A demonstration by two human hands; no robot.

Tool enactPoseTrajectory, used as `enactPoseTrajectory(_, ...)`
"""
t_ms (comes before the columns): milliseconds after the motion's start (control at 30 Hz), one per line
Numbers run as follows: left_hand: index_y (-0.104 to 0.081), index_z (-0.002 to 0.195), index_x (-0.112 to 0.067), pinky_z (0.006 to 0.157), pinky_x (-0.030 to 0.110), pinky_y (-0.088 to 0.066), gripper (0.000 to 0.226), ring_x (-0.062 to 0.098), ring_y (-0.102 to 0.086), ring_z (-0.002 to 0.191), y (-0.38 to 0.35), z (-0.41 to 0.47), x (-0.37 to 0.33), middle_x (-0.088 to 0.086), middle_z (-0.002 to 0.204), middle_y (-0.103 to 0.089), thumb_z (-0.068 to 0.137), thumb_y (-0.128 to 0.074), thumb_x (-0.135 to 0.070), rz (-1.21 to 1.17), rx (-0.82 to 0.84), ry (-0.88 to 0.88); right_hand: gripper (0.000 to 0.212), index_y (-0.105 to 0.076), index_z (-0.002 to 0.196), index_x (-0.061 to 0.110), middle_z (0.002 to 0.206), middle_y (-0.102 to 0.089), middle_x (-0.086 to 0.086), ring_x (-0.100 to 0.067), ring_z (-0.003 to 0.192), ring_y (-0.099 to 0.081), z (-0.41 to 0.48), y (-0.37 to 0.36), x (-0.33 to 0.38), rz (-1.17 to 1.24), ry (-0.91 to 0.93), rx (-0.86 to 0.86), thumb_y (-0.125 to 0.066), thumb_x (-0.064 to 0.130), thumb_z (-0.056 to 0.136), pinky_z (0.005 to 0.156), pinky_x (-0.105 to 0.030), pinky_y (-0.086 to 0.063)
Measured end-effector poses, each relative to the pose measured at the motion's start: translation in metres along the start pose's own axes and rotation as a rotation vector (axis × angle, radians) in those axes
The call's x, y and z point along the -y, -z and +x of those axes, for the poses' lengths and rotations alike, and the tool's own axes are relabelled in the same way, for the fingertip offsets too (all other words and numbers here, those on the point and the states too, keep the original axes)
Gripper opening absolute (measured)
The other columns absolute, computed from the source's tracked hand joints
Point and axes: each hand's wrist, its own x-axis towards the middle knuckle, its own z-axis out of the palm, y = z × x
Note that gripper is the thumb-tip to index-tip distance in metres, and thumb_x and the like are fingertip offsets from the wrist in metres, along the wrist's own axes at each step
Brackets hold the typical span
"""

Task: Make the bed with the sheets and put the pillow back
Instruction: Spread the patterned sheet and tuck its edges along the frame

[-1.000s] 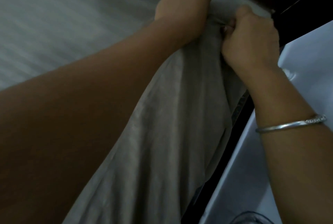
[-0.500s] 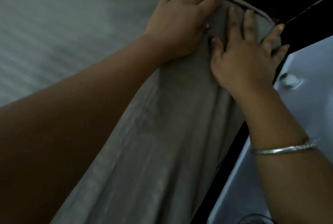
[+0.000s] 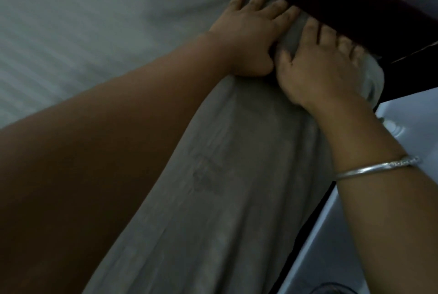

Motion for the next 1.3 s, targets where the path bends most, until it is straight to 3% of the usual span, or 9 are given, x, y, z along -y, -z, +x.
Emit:
enactPoseTrajectory(167, -0.065, 0.11, -0.01, 0.091, 0.042, -0.042, 0.04, 0.033, -0.06, 0.102, 0.005, -0.038, 0.003, 0.013, 0.114, -0.064, 0.08, -0.041, -0.02, -0.038, -0.354, -0.11, 0.035, -0.059, 0.109, 0.001, 0.109, -0.06, -0.027, -0.042, 0.101, -0.057, -0.007, 0.022, 0.026, -0.113, 0.089, -0.254, -0.049, 0.031, 0.092, 0.075, -0.039, -0.039)
enactPoseTrajectory(267, -0.064, 0.11, -0.004, 0.092, 0.045, -0.042, 0.043, 0.038, -0.059, 0.103, -0.005, -0.067, 0.036, 0.021, 0.115, -0.062, 0.083, -0.042, -0.028, -0.048, -0.539, 0.176, 0.016, -0.06, 0.086, 0.0, 0.085, -0.062, -0.027, -0.043, 0.082, -0.059, -0.016, 0.012, 0.054, 0.002, 0.411, -0.491, -0.054, 0.014, 0.083, 0.064, -0.038, -0.04)
enactPoseTrajectory(367, -0.049, 0.133, -0.015, 0.108, 0.052, -0.025, 0.053, 0.037, -0.043, 0.126, -0.015, -0.095, 0.087, 0.016, 0.141, -0.044, 0.087, -0.037, -0.038, -0.046, -0.397, 0.574, 0.041, -0.059, 0.115, -0.001, 0.117, -0.06, -0.025, -0.042, 0.112, -0.054, -0.02, -0.009, 0.103, 0.143, 0.705, -0.355, -0.054, 0.024, 0.083, 0.093, -0.049, -0.045)
enactPoseTrajectory(467, -0.018, 0.149, -0.034, 0.112, 0.056, -0.011, 0.057, 0.034, -0.015, 0.143, -0.024, -0.106, 0.125, 0.009, 0.158, -0.012, 0.094, -0.023, -0.049, -0.072, -0.175, 0.661, 0.081, -0.009, 0.151, 0.01, 0.159, -0.011, -0.006, -0.026, 0.146, -0.008, -0.013, -0.025, 0.133, -0.009, 0.777, -0.04, -0.036, 0.058, 0.091, 0.117, -0.043, -0.006)
enactPoseTrajectory(667, -0.007, 0.149, -0.038, 0.114, 0.057, -0.006, 0.052, 0.034, -0.002, 0.145, -0.004, -0.07, 0.159, 0.004, 0.159, 0.004, 0.1, -0.024, -0.044, -0.105, -0.069, 0.501, 0.084, -0.002, 0.151, 0.03, 0.16, 0.001, 0.001, -0.032, 0.145, 0.006, 0.042, -0.014, 0.13, -0.096, 0.578, -0.11, -0.022, 0.076, 0.083, 0.116, -0.047, 0.004)
enactPoseTrajectory(833, -0.033, 0.144, -0.028, 0.113, 0.055, -0.008, 0.053, 0.028, -0.022, 0.142, -0.006, -0.102, 0.159, 0.005, 0.154, -0.026, 0.093, -0.032, -0.044, -0.005, -0.323, 0.538, 0.082, -0.017, 0.15, 0.014, 0.156, -0.014, -0.02, -0.043, 0.141, -0.013, 0.034, -0.013, 0.168, -0.065, 0.542, -0.22, -0.031, 0.065, 0.087, 0.114, -0.053, -0.008)
enactPoseTrajectory(933, -0.019, 0.148, -0.038, 0.111, 0.058, -0.007, 0.061, 0.029, -0.012, 0.144, -0.015, -0.111, 0.176, 0.0, 0.158, -0.013, 0.089, -0.021, -0.054, -0.07, -0.171, 0.569, 0.091, -0.016, 0.15, 0.014, 0.157, -0.017, -0.011, -0.036, 0.143, -0.015, 0.033, -0.021, 0.182, -0.089, 0.717, -0.18, -0.026, 0.069, 0.079, 0.115, -0.046, -0.011)
enactPoseTrajectory(1133, -0.002, 0.149, -0.038, 0.108, 0.068, 0.0, 0.072, 0.035, 0.007, 0.144, 0.002, -0.08, 0.198, -0.003, 0.159, 0.007, 0.088, -0.035, -0.057, -0.12, -0.019, 0.524, 0.119, 0.005, 0.152, 0.022, 0.16, 0.007, 0.002, -0.037, 0.144, 0.006, 0.07, -0.012, 0.192, -0.142, 0.623, -0.092, -0.024, 0.092, 0.06, 0.116, -0.047, 0.002)
enactPoseTrajectory(1300, -0.01, 0.151, -0.026, 0.113, 0.058, -0.001, 0.063, 0.026, -0.004, 0.146, 0.002, -0.117, 0.18, 0.001, 0.159, -0.004, 0.095, -0.033, -0.042, 0.01, -0.226, 0.538, 0.084, -0.012, 0.15, 0.008, 0.158, -0.006, -0.017, -0.045, 0.142, -0.004, 0.046, -0.012, 0.215, -0.115, 0.551, -0.206, -0.032, 0.061, 0.088, 0.113, -0.058, 0.0)
